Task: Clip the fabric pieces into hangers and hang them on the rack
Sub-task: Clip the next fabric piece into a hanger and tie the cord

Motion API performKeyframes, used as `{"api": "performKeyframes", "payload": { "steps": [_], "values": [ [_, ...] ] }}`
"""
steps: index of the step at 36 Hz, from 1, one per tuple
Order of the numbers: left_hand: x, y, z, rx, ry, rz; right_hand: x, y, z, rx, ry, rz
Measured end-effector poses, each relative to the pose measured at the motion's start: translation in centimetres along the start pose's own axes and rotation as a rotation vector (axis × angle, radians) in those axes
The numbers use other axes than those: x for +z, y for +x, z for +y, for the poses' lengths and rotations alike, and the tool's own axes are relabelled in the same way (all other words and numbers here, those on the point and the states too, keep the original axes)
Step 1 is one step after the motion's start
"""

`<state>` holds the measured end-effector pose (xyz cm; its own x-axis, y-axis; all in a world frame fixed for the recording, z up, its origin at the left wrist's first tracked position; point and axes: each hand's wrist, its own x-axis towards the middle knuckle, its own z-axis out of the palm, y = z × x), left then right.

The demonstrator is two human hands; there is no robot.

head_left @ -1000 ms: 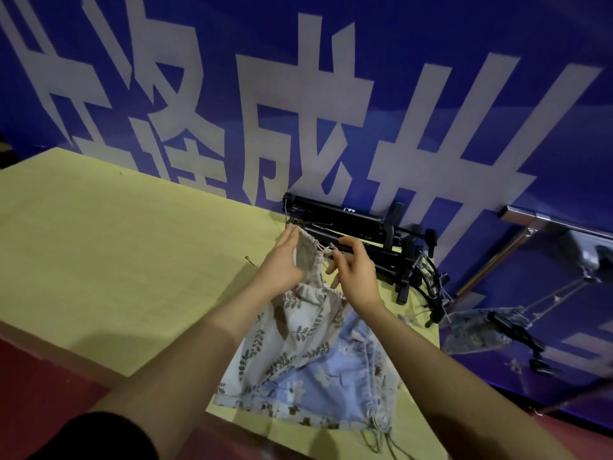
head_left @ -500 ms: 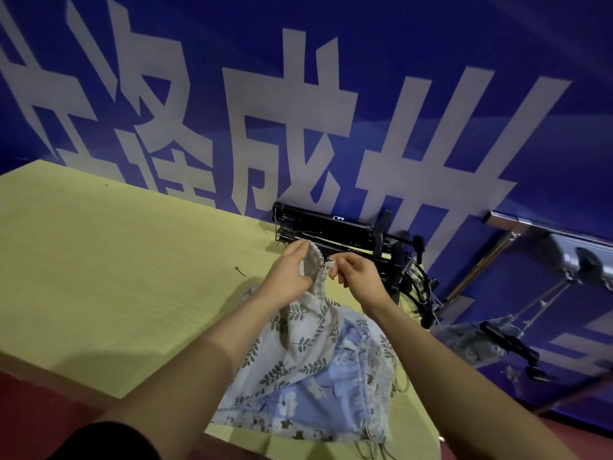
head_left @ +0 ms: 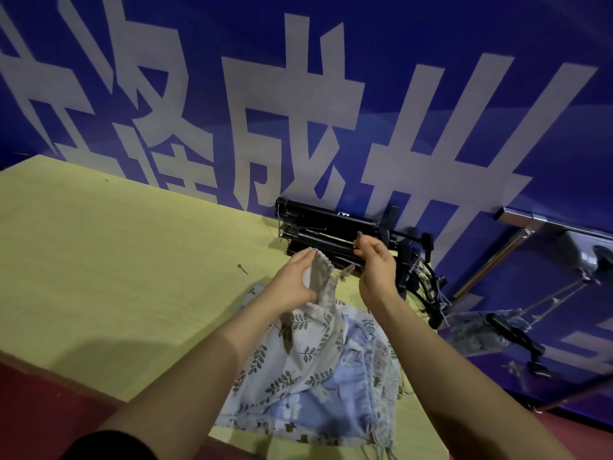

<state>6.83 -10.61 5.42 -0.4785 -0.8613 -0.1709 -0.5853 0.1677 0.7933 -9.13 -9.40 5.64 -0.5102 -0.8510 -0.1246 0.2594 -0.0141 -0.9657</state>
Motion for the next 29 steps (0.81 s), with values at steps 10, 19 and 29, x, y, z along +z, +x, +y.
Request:
{"api": "performKeyframes", "payload": {
  "steps": [10,19,29],
  "values": [
    [-1.0,0.9,-0.7,0.009,-0.059,0.034,0.2,-1.4,2.9,-0.247,-0.725,-0.596],
    [-3.5,1.9,-2.1,0.021,-0.088,-0.025,2.2,-2.4,3.4,-0.413,-0.688,-0.536],
    [-5.7,2.9,-2.8,0.007,-0.333,-0.018,3.8,-0.9,2.0,-0.516,-1.019,-0.592]
  ]
}}
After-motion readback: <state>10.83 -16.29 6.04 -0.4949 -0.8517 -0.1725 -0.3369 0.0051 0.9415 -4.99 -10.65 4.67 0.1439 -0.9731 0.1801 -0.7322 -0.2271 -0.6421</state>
